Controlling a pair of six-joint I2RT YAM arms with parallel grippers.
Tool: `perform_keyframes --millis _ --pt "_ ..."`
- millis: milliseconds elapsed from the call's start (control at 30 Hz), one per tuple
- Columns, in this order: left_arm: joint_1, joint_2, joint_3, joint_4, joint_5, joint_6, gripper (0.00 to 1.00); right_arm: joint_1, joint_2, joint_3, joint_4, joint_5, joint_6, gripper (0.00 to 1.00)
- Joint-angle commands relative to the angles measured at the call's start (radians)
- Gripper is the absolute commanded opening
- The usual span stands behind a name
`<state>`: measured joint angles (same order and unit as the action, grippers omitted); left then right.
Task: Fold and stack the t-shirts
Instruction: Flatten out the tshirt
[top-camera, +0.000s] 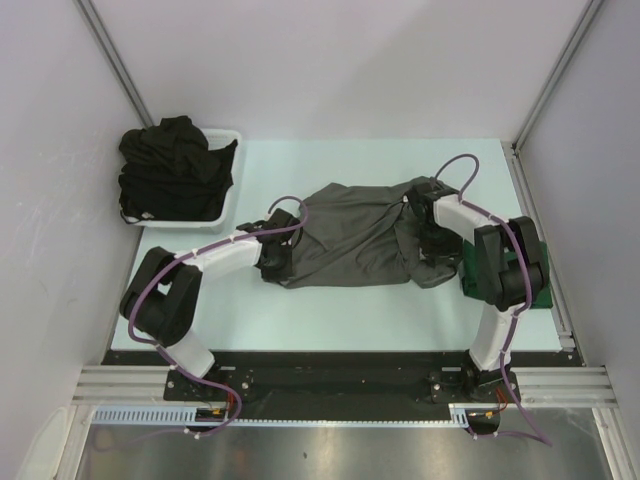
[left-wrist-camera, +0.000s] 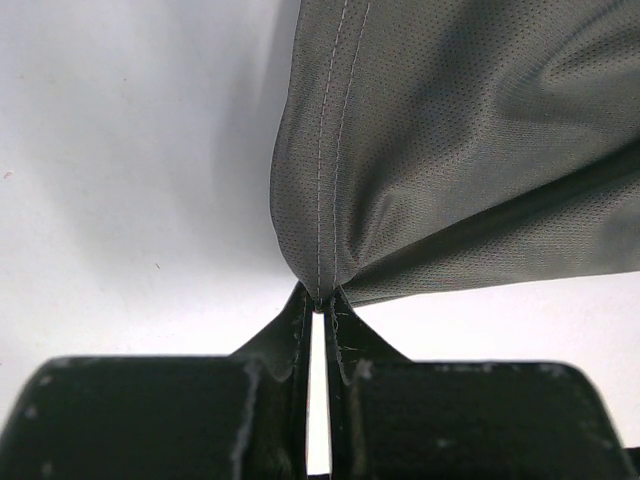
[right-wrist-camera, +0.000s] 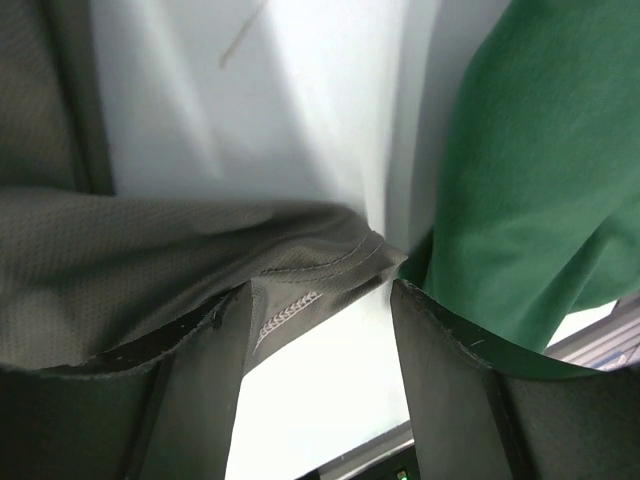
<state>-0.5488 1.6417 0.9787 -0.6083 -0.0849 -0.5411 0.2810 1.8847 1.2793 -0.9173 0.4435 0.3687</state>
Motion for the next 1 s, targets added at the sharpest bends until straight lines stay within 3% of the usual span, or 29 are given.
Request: perform_keyframes --millis 0,500,967 --pt "-0.005 -0.043 0.026 -0.021 -0.026 0.013 0.00 -0.031 -0.035 -0.003 0.041 0.014 -0.014 0.63" --pt "-0.005 -0.086 0.015 -0.071 -0.081 -0.002 0.00 -0.080 -0.079 0.066 0.023 -0.045 -0.033 0.64" --pt "0.000 -0.118 0.028 -0.110 -0.141 -0.007 0.00 -0.109 -0.062 0.009 0.051 -0.111 -0.033 0.64"
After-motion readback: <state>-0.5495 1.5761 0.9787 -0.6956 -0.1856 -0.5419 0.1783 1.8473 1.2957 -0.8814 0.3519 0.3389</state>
